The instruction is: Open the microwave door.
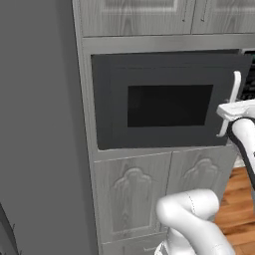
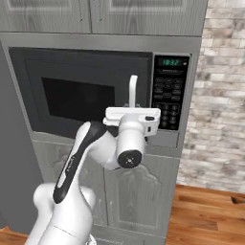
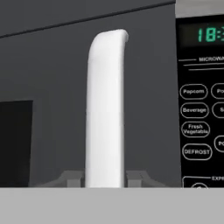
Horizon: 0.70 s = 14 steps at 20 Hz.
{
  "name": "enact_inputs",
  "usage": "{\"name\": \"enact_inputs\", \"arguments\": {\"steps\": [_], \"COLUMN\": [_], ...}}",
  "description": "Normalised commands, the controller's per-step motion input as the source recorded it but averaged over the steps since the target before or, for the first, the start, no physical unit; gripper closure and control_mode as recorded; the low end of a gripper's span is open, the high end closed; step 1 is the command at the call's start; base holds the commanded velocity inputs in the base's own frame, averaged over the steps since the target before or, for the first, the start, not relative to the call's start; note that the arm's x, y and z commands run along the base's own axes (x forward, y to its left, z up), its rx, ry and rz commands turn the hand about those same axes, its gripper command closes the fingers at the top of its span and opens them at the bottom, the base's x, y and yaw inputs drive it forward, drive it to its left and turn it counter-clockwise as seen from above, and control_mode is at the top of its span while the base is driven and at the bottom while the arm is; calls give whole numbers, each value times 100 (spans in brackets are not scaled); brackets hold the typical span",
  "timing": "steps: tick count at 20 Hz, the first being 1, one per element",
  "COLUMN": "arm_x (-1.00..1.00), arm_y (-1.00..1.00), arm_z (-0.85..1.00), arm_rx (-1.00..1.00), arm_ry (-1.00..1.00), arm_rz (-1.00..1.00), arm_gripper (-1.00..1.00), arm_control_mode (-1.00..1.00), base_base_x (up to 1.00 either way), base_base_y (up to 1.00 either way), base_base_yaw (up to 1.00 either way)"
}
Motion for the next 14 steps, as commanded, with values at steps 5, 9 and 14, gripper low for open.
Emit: {"name": "enact_inputs", "arguments": {"steps": [5, 9, 14], "arm_x": [-100, -100, -100], "arm_y": [0, 0, 0], "arm_z": [0, -2, -2], "arm_rx": [-5, -4, -5], "arm_ry": [9, 6, 1], "arm_rz": [35, 39, 36], "arm_gripper": [100, 100, 100], "arm_control_mode": [-100, -100, -100], "base_base_x": [0, 0, 0], "base_base_y": [0, 0, 0], "base_base_yaw": [0, 0, 0]}}
